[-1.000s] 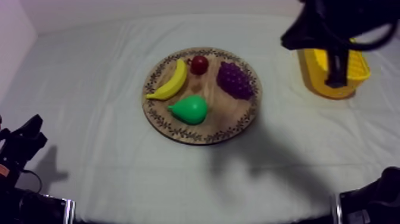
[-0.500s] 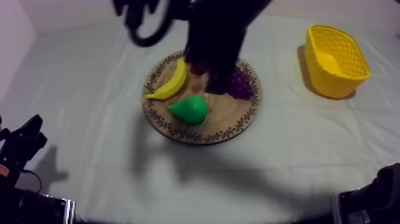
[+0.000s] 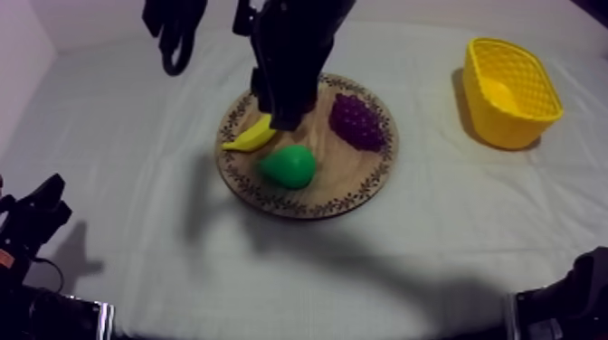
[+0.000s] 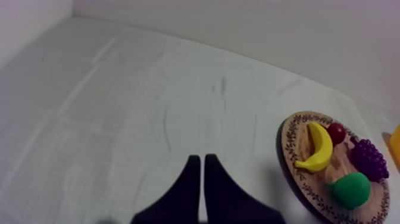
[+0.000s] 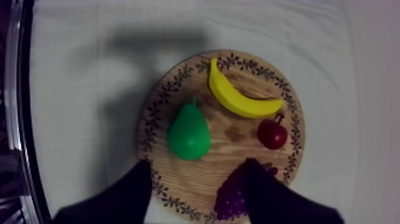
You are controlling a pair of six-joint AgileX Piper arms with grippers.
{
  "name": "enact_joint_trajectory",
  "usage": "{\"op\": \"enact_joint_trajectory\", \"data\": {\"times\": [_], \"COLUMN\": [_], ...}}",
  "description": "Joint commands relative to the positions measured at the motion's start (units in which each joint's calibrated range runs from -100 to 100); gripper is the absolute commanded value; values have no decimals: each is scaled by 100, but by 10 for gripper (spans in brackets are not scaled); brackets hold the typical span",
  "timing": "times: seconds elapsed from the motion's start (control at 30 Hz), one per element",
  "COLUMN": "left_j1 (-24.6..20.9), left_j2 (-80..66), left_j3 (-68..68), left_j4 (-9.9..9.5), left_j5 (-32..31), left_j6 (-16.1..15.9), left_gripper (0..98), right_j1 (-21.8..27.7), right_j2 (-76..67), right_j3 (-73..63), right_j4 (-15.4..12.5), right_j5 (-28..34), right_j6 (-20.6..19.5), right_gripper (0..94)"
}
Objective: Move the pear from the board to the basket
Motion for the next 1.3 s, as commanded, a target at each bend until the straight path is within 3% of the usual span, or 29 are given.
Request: {"op": "enact_joint_trajectory", "data": {"times": [0.0, 0.23, 0.57, 0.9, 1.03, 1.27], "left_j1": [1, 1, 1, 1, 1, 1], "left_j2": [2, 2, 2, 2, 2, 2], "left_j3": [-2, -2, -2, -2, -2, -2], "left_j4": [-3, -3, -3, -3, -3, -3], "left_j5": [0, 0, 0, 0, 0, 0], "left_j6": [-1, -1, -1, -1, -1, -1], "left_gripper": [1, 1, 1, 1, 1, 1], "right_j1": [22, 154, 292, 310, 290, 258], "right_j2": [69, 467, 1509, 2344, 2565, 2740], "right_j3": [54, 470, 923, 771, 696, 691], "right_j4": [65, 125, 157, 143, 128, 184], "right_j5": [-80, -449, -1150, -1452, -1484, -1575], "right_j6": [-19, -88, -234, -327, -383, -505], "right_gripper": [606, 669, 691, 691, 641, 463]}}
